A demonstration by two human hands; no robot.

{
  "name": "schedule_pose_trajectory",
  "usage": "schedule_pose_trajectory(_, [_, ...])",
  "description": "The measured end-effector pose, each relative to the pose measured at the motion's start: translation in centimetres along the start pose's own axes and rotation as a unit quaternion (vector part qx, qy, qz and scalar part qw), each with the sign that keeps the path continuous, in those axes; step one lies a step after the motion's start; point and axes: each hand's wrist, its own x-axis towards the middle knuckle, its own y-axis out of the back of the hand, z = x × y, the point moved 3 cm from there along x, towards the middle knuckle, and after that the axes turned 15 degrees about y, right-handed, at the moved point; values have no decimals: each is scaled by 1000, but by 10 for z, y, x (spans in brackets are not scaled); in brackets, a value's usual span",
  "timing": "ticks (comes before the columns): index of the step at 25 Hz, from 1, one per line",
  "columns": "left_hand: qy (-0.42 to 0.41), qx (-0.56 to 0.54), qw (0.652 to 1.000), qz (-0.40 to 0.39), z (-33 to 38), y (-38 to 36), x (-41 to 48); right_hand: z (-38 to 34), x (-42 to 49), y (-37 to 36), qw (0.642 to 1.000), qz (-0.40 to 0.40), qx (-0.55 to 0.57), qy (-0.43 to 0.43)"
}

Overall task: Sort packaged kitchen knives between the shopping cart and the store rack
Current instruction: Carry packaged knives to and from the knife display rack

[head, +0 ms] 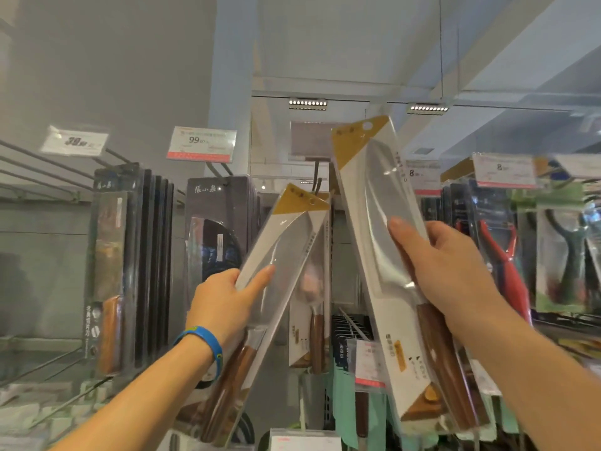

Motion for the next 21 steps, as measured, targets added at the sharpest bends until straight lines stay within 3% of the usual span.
schedule_pose_trajectory(5, [-45,20,999,8,31,0,6,-8,28,10,1000,-15,-10,-8])
schedule_pose_trajectory(14, [-12,29,999,-8,27,-9,12,8,21,6,999,-34,-22,-2])
schedule_pose_trajectory(21, [-34,44,998,-13,25,-6,13,17,14,5,999,-44,-30,2])
